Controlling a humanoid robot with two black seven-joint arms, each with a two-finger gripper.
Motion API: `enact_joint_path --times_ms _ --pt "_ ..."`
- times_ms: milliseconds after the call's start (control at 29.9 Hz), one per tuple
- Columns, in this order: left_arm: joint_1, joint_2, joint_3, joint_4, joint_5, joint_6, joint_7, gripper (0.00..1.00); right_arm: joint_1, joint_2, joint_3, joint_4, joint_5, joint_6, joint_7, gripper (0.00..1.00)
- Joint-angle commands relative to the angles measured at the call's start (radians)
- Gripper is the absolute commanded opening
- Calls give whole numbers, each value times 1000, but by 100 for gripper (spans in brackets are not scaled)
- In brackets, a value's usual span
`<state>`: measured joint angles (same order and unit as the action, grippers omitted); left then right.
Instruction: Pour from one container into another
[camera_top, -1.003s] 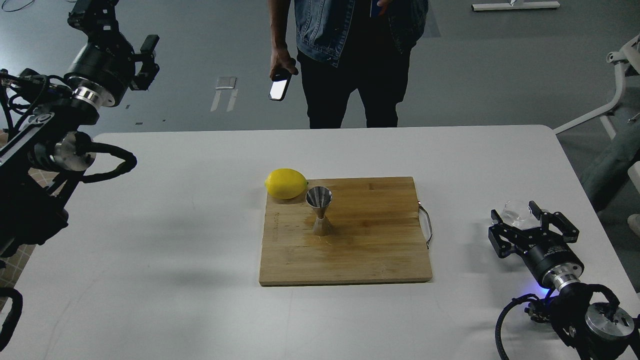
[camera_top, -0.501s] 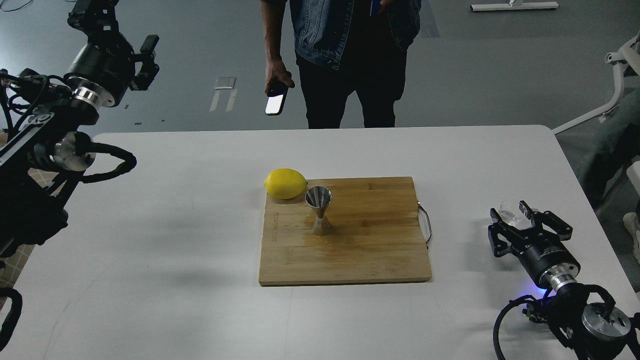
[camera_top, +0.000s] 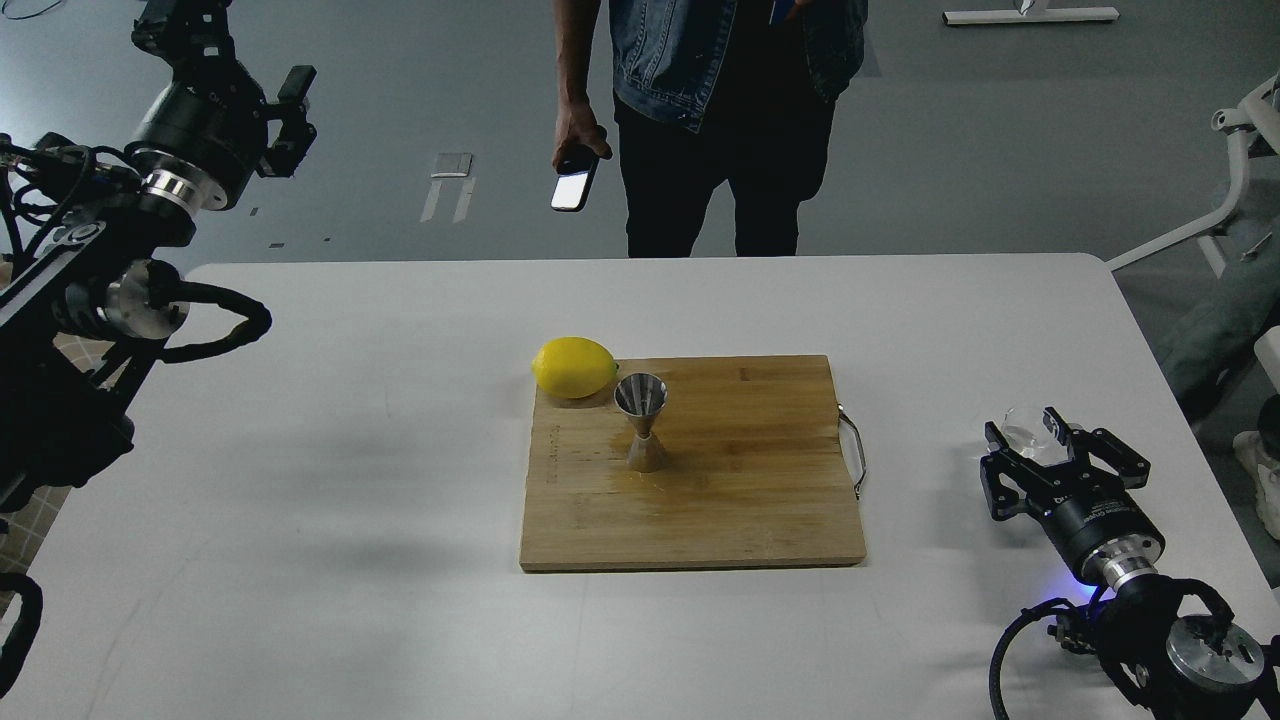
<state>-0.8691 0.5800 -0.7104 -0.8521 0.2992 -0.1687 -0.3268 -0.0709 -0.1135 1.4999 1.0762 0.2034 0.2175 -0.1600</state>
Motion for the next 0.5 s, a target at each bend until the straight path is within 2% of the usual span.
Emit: enact_joint_path --times_ms 0,134,234,468 --pt "-1 1 0 -1 0 0 0 98 -4 -2 -6 -4 -12 2 2 59" --pt "-2 0 0 1 0 0 0 98 -4 -3 -6 -5 -12 2 2 56" --pt "-8 0 2 -1 0 0 0 98 -4 -2 -4 -4 -10 3 2 43" --pt "-10 1 2 -1 0 0 0 98 -6 -2 -3 2 -6 8 -1 43"
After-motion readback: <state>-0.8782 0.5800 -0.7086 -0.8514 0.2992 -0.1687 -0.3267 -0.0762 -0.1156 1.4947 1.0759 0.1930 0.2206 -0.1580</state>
